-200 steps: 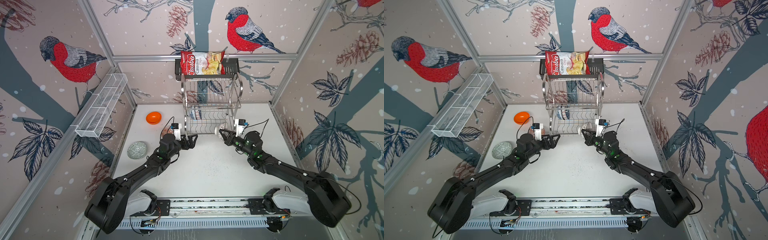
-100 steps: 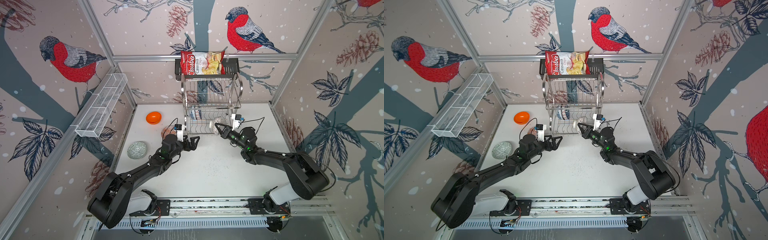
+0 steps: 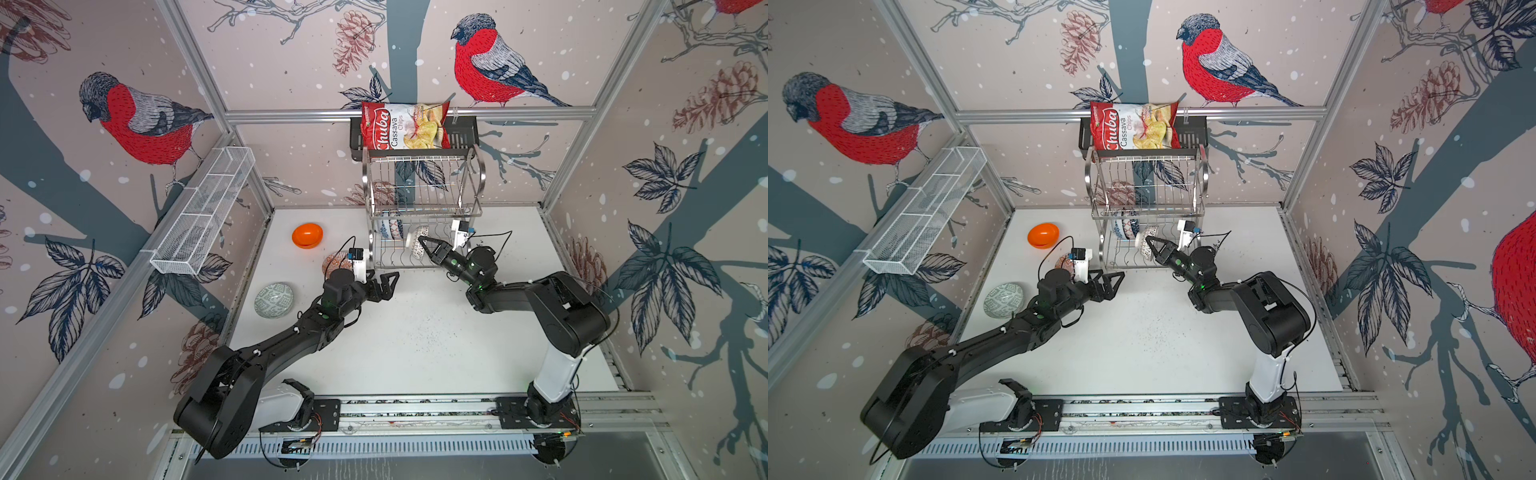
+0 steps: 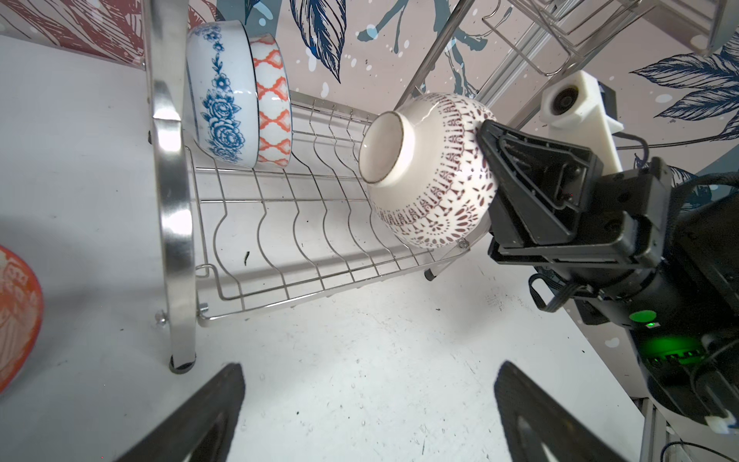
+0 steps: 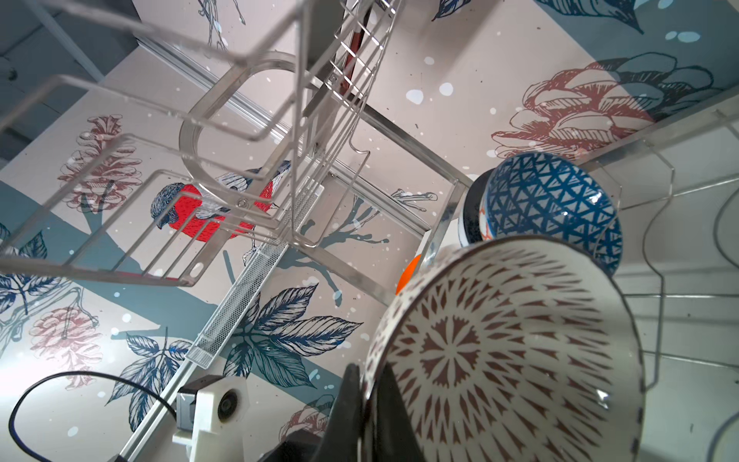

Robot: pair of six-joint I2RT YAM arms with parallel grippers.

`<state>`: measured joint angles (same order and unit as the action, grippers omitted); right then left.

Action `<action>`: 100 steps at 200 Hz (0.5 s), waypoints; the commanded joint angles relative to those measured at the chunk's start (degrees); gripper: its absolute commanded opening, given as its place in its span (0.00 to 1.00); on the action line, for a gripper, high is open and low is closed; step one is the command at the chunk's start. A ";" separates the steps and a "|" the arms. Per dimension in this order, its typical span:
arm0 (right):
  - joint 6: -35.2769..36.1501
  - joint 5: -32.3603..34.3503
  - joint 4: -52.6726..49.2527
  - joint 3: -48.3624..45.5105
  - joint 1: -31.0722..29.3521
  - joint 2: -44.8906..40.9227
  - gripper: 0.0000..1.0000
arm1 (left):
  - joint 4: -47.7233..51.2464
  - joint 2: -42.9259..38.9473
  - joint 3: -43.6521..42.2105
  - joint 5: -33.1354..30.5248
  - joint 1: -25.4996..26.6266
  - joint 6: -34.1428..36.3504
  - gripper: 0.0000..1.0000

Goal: Load the bowls into the dish rack
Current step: 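Carry the white bowl with the right gripper into the rack's lower tier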

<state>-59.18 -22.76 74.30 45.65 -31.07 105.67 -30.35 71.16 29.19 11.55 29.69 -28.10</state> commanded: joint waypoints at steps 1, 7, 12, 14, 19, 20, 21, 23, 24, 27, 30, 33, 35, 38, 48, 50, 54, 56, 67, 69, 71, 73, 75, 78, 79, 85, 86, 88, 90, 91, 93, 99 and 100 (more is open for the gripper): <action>-3.59 0.19 7.79 2.22 -0.05 2.03 0.00 | -0.85 0.05 0.47 -0.39 0.04 0.83 0.98; -3.95 0.55 8.19 2.79 -0.20 2.59 0.00 | -0.74 0.12 0.48 -0.33 0.02 0.79 0.98; -4.24 0.81 8.18 3.21 -0.28 3.06 0.00 | -0.74 0.12 0.50 -0.39 0.04 0.82 0.98; -4.31 0.84 8.15 3.46 -0.30 3.21 0.00 | -0.72 0.15 0.51 -0.39 0.07 0.80 0.98; -4.53 1.11 8.02 3.97 -0.38 3.59 0.00 | -0.63 0.14 0.52 -0.43 0.06 0.86 0.98; -4.54 1.17 7.99 4.08 -0.39 3.71 0.00 | -0.65 0.13 0.52 -0.41 0.08 0.86 0.98; -4.54 1.24 7.98 4.18 -0.39 3.78 0.00 | -0.62 0.13 0.52 -0.40 0.05 0.85 0.98; -4.61 1.34 7.86 4.40 -0.44 3.94 0.00 | -0.66 0.17 0.52 -0.46 0.09 0.85 0.98; -4.62 1.38 7.78 4.51 -0.50 4.07 0.00 | -0.67 0.15 0.52 -0.47 0.10 0.90 0.98; -4.70 1.55 7.52 4.86 -0.49 4.33 0.00 | -0.58 0.13 0.52 -0.48 0.02 0.91 0.98; -4.72 1.70 7.18 5.23 -0.56 4.55 0.00 | -0.47 0.17 0.52 -0.48 0.05 0.90 0.98; -4.72 1.88 6.78 5.66 -0.57 4.74 0.00 | -0.40 0.13 0.51 -0.50 0.07 0.93 0.98; -4.72 1.97 6.57 5.89 -0.57 4.92 0.00 | -0.39 0.08 0.54 -0.55 0.05 0.98 0.98; -4.72 2.12 6.36 6.22 -0.66 5.23 0.00 | -0.28 0.10 0.56 -0.56 0.02 1.02 0.98; -4.87 2.61 6.38 7.22 -0.74 6.06 0.00 | -0.05 -0.05 0.68 -0.65 0.09 1.19 0.98; -4.89 2.70 6.38 7.43 -0.74 6.29 0.00 | 0.05 -0.12 0.67 -0.67 0.03 1.24 0.98; -5.03 2.72 6.31 7.87 -0.79 6.66 0.00 | 0.08 -0.21 0.65 -0.79 0.10 1.29 0.98; -5.06 2.72 6.25 8.12 -0.76 6.81 0.00 | 0.10 -0.29 0.66 -0.82 0.06 1.25 0.98; -5.33 2.75 5.61 9.31 -0.66 7.60 0.00 | 0.13 -0.50 0.54 -1.08 0.09 1.33 0.98; -5.33 2.88 5.55 9.42 -0.73 7.71 0.00 | 0.12 -0.51 0.52 -1.09 0.10 1.37 0.98; -5.33 2.94 5.54 9.56 -0.74 7.82 0.00 | 0.16 -0.56 0.52 -1.16 0.08 1.38 0.98; -5.33 3.02 5.55 9.70 -0.72 7.96 0.00 | 0.21 -0.62 0.52 -1.17 0.05 1.36 0.98; -5.33 3.11 5.54 9.83 -0.70 8.01 0.00 | 0.23 -0.63 0.52 -1.18 0.09 1.33 0.98; -5.38 3.20 5.53 10.01 -0.67 8.21 0.00 | 0.27 -0.67 0.51 -1.24 0.10 1.36 0.98; -5.40 3.27 5.52 10.09 -0.71 8.31 0.00 | 0.28 -0.67 0.51 -1.21 0.06 1.37 0.98; -5.58 3.55 5.36 10.43 -0.66 8.66 0.00 | 0.22 -0.74 0.52 -1.26 0.08 1.46 0.98; -5.59 3.58 5.34 10.47 -0.70 8.71 0.00 | 0.26 -0.75 0.52 -1.27 0.09 1.42 0.98; -5.64 3.64 5.26 10.68 -0.67 8.82 0.00 | 0.22 -0.73 0.52 -1.27 0.06 1.45 0.98; -5.74 3.66 5.22 10.80 -0.62 9.00 0.00 | 0.27 -0.75 0.52 -1.22 0.05 1.44 0.98; -5.80 3.63 5.14 10.88 -0.64 9.01 0.00 | 0.24 -0.75 0.52 -1.20 0.07 1.45 0.98; -5.85 3.61 5.08 11.07 -0.59 9.20 0.00 | 0.28 -0.69 0.52 -1.23 0.10 1.46 0.98; -6.03 3.39 5.22 11.62 -0.57 9.71 0.00 | 0.22 -0.67 0.52 -1.26 0.08 1.42 0.98; -6.08 3.37 5.27 11.68 -0.62 9.81 0.00 | 0.21 -0.67 0.52 -1.26 0.09 1.44 0.98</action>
<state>-64.58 -20.23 75.81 55.48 -31.75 114.17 -29.30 70.70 29.36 10.46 29.71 -27.49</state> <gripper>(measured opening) 0.088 0.978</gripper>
